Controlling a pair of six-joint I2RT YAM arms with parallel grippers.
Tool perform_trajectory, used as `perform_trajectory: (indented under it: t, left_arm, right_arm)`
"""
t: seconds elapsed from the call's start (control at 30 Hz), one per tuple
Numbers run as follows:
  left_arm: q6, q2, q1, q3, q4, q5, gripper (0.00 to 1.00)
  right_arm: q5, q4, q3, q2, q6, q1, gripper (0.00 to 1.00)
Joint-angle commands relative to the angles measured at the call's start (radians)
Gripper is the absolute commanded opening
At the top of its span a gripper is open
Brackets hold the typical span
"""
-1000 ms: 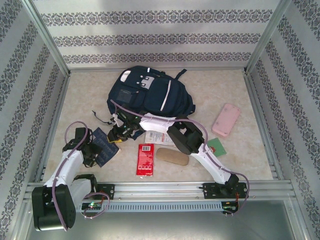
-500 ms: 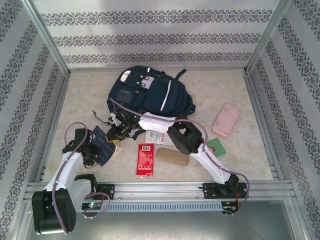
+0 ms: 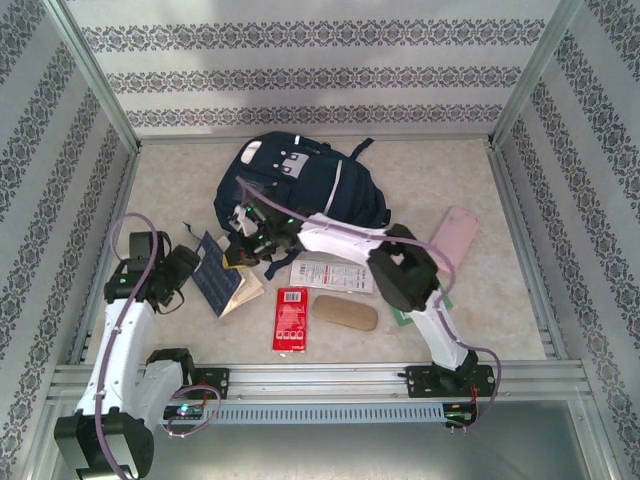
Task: Pack the student bag
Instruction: Pick up the book from the bottom-left of the table.
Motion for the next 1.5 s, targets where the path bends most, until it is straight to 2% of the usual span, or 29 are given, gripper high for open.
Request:
perform_trajectory:
  t: [0.0,0.1,0.27,0.4,0.5,0.57,0.67,1.03,1.23,1.33,1.47]
  left_arm:
    - [0.103,0.001,-0.012,0.115,-0.098,-0.048,0.87]
    - [0.111,0.034,-0.026,0.173,-0.075,0.032,0.91]
    - [0.107,0.077,-0.035,0.179,0.132,0.358,0.92]
    - [-0.017,0.090,-0.046,0.104,0.401,0.579,0.91]
    - [-0.110,0.092,-0.062,0.046,0.572,0.648,0.90]
    - [-0.136,0.092,-0.076,0.032,0.621,0.656,0.90]
    - [-0.118,0.096,-0.085,0.043,0.595,0.634,0.90]
    - [-0.116,0.124,-0.088,0.041,0.611,0.634,0.89]
    - [-0.214,0.158,-0.103,0.007,0.801,0.695,0.83]
    - [-0.300,0.174,-0.124,-0.026,0.958,0.713,0.79]
    - [-0.361,0.185,-0.174,-0.042,1.070,0.716,0.70]
  right_arm:
    - [0.024,0.146,-0.080,-0.158,0.058,-0.038,0.00]
    - [0.016,0.239,-0.170,-0.245,0.107,-0.065,0.00]
    - [0.003,0.362,-0.300,-0.372,0.169,-0.101,0.00]
    - [-0.026,0.514,-0.403,-0.432,0.271,-0.131,0.00]
    - [-0.053,0.676,-0.476,-0.451,0.389,-0.151,0.00]
    - [-0.067,0.769,-0.511,-0.459,0.452,-0.164,0.00]
    - [-0.076,0.852,-0.540,-0.475,0.512,-0.174,0.00]
    - [-0.088,0.912,-0.592,-0.560,0.552,-0.192,0.00]
    - [-0.095,0.994,-0.645,-0.570,0.598,-0.191,0.00]
    - [-0.093,1.021,-0.666,-0.570,0.605,-0.191,0.00]
    - [-0.088,1.030,-0.691,-0.572,0.598,-0.198,0.00]
